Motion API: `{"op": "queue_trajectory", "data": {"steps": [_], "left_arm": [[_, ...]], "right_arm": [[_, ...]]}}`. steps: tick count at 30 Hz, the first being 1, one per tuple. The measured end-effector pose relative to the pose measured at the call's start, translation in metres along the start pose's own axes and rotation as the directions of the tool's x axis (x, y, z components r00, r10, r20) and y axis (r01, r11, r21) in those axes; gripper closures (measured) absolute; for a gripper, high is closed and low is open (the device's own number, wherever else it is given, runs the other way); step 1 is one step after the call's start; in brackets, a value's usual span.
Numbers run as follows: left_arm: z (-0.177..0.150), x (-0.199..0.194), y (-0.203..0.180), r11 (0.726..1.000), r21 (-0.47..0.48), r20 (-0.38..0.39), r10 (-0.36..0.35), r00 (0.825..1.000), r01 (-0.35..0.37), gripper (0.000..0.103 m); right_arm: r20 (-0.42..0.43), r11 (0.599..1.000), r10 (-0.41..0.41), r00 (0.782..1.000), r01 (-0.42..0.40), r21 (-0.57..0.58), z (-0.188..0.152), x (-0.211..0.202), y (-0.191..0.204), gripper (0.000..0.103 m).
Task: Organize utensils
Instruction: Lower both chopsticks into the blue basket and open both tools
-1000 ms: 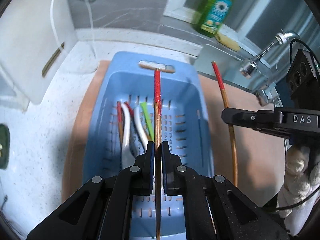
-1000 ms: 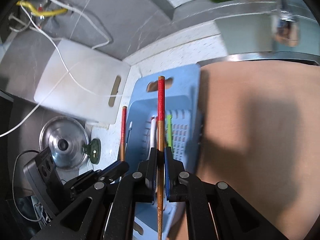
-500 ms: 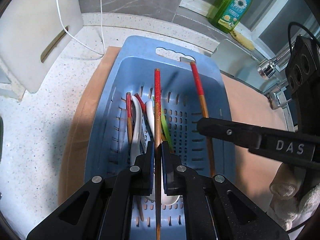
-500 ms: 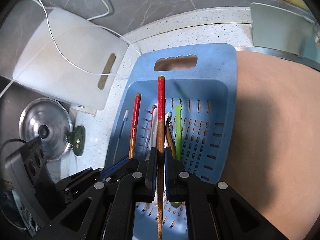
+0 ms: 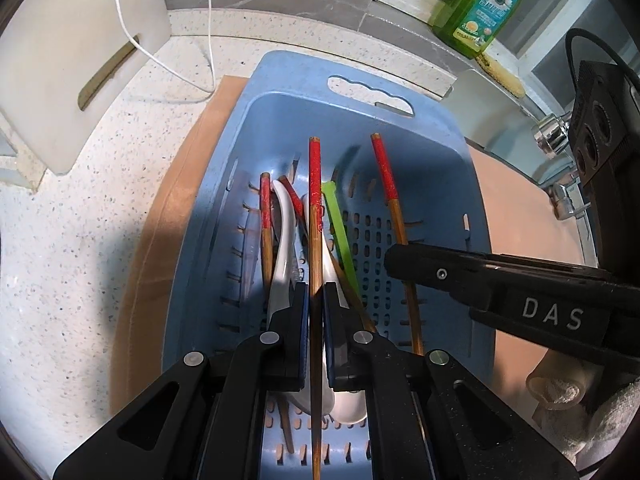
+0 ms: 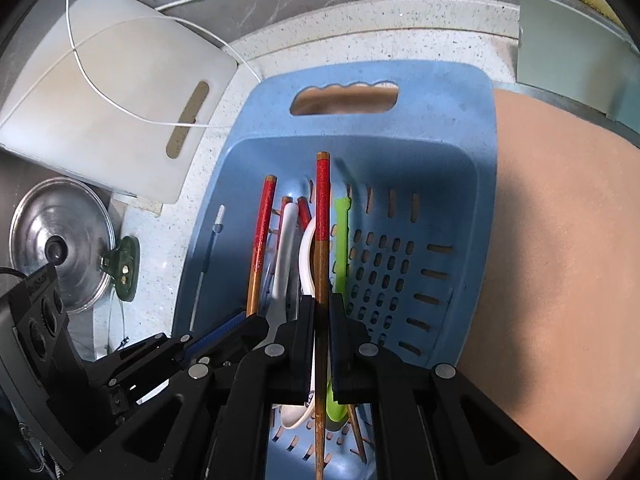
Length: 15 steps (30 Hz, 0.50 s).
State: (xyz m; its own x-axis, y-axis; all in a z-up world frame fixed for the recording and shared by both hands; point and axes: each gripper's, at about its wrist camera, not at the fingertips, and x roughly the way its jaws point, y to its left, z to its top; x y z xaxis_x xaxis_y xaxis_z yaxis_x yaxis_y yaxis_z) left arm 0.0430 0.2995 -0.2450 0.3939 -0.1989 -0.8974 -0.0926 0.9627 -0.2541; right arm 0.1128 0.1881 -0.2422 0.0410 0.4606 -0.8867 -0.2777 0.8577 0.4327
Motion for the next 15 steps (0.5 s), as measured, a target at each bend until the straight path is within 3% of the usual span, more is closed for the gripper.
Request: {"op": "queue_trajectory", "data": {"steps": [15], "left_arm": [[0.0, 0.005, 0.008, 0.999, -0.019, -0.017, 0.026, 1.0, -0.027, 0.097]], "right_arm": [[-0.029, 0.999, -0.036, 0.999, 0.036, -0.025, 0.003, 0.012, 0.005, 0.097]]}}
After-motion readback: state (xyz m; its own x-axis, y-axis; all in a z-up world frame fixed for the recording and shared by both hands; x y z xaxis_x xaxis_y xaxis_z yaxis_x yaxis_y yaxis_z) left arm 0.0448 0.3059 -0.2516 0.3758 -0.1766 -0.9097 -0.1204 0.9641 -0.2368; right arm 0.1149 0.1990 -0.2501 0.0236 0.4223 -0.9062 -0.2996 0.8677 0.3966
